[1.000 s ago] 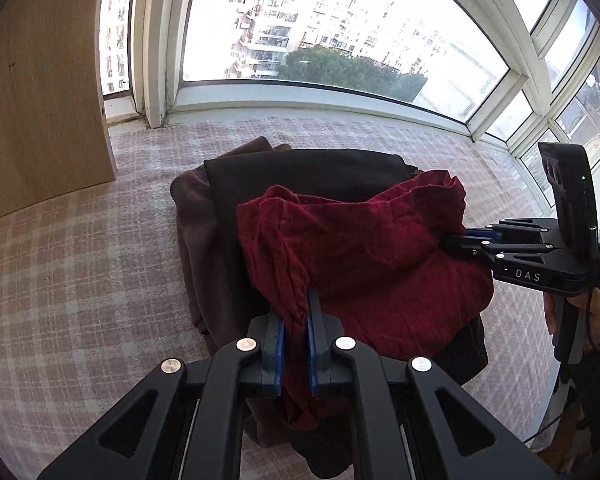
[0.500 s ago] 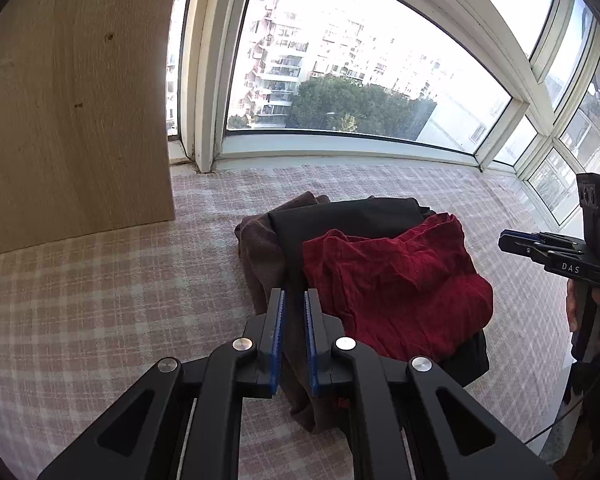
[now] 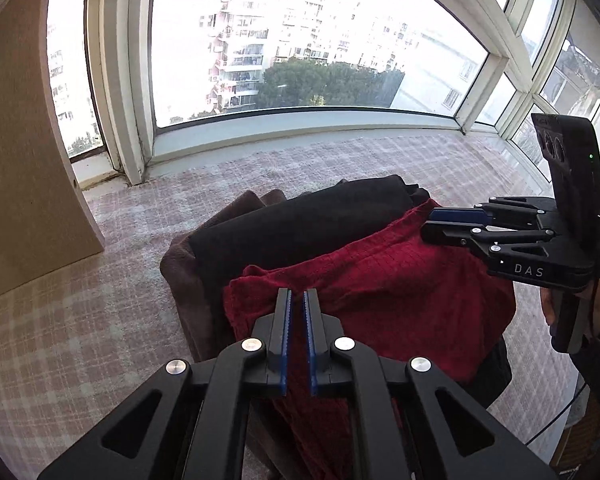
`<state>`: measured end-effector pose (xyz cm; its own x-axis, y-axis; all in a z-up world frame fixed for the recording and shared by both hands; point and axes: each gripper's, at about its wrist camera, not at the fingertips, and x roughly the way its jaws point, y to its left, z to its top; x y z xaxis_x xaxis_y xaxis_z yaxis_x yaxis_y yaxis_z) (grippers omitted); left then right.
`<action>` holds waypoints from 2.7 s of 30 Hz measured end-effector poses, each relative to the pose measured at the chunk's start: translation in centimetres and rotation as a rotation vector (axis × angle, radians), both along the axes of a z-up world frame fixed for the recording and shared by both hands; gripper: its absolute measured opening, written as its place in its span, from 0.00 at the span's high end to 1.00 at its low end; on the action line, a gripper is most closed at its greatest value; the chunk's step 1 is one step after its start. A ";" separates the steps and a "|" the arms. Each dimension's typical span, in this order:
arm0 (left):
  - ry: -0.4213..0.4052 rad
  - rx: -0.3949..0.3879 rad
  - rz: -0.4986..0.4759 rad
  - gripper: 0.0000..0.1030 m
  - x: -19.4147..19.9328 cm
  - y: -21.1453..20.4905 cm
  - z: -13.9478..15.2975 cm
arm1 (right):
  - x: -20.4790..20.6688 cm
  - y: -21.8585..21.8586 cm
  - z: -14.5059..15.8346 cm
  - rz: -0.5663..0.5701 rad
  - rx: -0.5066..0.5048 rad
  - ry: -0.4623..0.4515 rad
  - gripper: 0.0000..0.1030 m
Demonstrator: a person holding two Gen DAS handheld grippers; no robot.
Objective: Fold clothes
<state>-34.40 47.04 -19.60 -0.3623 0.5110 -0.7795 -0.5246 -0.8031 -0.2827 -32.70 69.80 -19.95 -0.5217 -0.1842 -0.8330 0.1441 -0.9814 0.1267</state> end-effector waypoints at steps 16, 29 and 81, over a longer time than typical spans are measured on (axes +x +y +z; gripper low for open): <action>0.088 -0.069 -0.103 0.93 6.7 -0.6 2.4 | 8.1 -3.1 2.8 0.050 0.059 0.040 0.77; 0.070 -0.048 -0.103 0.93 8.8 -6.0 2.5 | 11.4 -0.1 2.6 -0.015 -0.048 0.006 0.74; 0.273 -0.047 0.079 0.26 22.3 -10.8 11.7 | 22.2 -14.2 12.1 -0.168 0.112 0.210 0.28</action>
